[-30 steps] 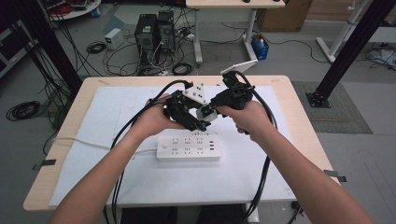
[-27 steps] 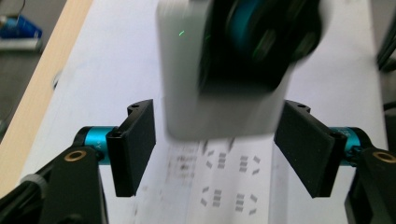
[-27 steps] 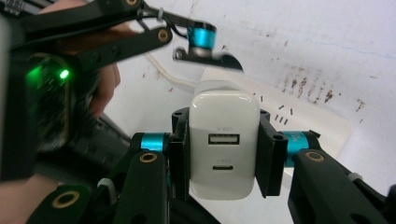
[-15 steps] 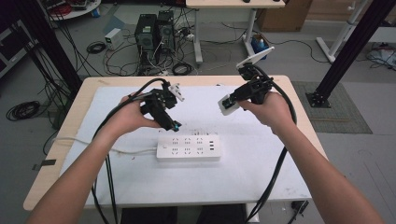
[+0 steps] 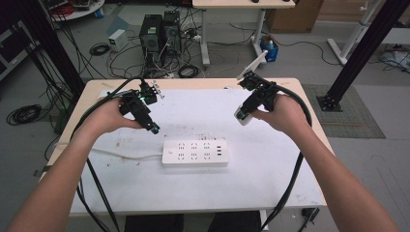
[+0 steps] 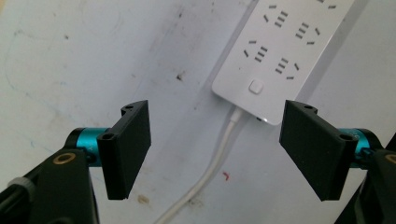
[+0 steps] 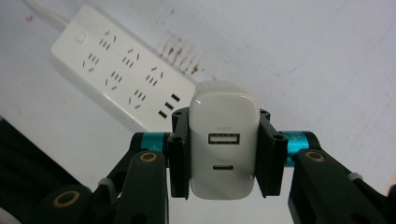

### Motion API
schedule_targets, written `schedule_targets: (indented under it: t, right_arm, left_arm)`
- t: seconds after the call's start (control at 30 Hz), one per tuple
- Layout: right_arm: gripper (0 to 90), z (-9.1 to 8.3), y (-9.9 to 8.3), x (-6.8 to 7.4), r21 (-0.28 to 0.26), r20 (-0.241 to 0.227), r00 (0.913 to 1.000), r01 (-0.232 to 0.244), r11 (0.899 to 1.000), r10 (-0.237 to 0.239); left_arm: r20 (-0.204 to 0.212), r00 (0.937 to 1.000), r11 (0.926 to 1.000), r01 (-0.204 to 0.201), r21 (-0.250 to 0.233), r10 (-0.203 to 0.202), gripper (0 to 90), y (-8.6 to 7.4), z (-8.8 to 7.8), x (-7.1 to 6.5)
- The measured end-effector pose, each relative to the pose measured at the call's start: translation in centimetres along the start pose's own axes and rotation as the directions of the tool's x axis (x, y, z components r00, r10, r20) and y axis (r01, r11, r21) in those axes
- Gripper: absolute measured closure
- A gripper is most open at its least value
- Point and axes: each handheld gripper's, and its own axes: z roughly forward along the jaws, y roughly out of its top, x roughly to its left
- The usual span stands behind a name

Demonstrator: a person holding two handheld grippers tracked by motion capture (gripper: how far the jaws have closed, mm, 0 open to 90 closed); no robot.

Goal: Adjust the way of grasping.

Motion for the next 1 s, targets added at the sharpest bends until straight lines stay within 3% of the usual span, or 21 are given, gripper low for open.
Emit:
schedule_targets:
  t: [0.1,0.2,0.37,1.0]
  right_arm:
    - [62.6,0.27,0.53,0.68,0.032,0.002,0.9990,0.044,0.999,-0.044]
    - [62.6,0.31,0.66,0.75,0.040,0.005,0.9986,0.052,0.998,-0.052]
    - [62.6,0.37,0.64,0.59,0.041,0.002,0.9976,0.068,0.997,-0.069]
    - [62.6,0.23,0.31,0.38,0.037,0.013,0.9990,0.042,0.998,-0.043]
  left_arm:
    - [0.021,0.9996,0.9995,0.021,0.025,-0.022,25.1,-0.28,0.20,0.45]
    - [0.016,0.9996,0.9992,0.022,0.034,-0.023,22.5,-0.37,0.21,0.58]
    - [0.014,0.9997,0.9997,0.021,0.009,-0.022,22.4,-0.37,-0.22,0.57]
    - [0.011,0.9999,0.9999,0.011,-0.006,-0.011,22.4,-0.25,-0.34,0.29]
